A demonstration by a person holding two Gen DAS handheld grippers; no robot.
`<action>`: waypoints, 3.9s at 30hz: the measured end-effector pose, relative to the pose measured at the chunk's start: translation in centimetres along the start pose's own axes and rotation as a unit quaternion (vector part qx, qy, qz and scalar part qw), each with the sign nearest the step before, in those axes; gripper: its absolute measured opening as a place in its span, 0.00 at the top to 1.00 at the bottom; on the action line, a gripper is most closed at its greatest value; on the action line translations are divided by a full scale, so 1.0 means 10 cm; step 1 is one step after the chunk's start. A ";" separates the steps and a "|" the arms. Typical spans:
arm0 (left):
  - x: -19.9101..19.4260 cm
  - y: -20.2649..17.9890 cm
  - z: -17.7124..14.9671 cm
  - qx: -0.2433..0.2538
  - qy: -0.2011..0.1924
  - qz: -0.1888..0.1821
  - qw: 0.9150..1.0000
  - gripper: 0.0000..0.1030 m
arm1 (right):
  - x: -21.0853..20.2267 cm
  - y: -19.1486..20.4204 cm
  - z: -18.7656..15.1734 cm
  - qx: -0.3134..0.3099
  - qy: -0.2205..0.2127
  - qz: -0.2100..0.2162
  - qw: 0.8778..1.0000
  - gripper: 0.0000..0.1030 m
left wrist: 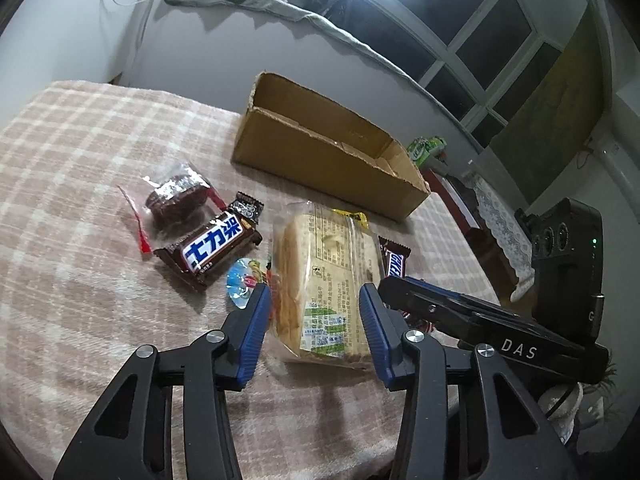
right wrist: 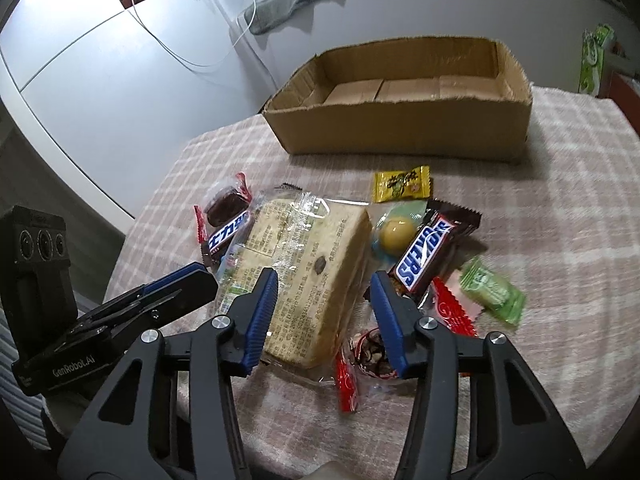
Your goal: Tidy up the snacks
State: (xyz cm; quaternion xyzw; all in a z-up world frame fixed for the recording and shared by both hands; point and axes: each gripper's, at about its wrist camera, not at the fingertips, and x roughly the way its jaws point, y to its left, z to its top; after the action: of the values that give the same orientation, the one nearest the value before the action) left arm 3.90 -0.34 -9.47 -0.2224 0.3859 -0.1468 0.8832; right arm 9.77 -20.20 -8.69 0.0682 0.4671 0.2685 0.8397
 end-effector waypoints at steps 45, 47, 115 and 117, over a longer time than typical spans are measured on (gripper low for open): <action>0.06 -0.45 0.60 0.084 -0.037 -0.015 0.996 0.64 | -0.33 0.14 0.68 -0.039 -0.043 0.023 0.998 0.61; 0.09 -0.49 0.71 0.089 -0.042 -0.017 0.995 0.64 | -0.36 0.14 0.78 -0.043 -0.050 0.020 0.998 0.61; -0.14 0.01 0.89 0.059 -0.038 0.058 0.996 0.59 | -0.52 -0.24 0.79 -0.070 -0.034 -0.060 0.995 0.55; -0.17 0.07 0.78 0.050 -0.034 0.058 0.997 0.59 | -0.54 -0.26 0.66 -0.072 -0.029 -0.069 0.995 0.55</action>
State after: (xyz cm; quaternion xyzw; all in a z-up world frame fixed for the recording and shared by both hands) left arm 8.61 3.22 -4.09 -0.1604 0.3602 -0.1069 0.9128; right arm 13.90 -24.26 -1.95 -0.0170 0.4254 0.2407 0.8723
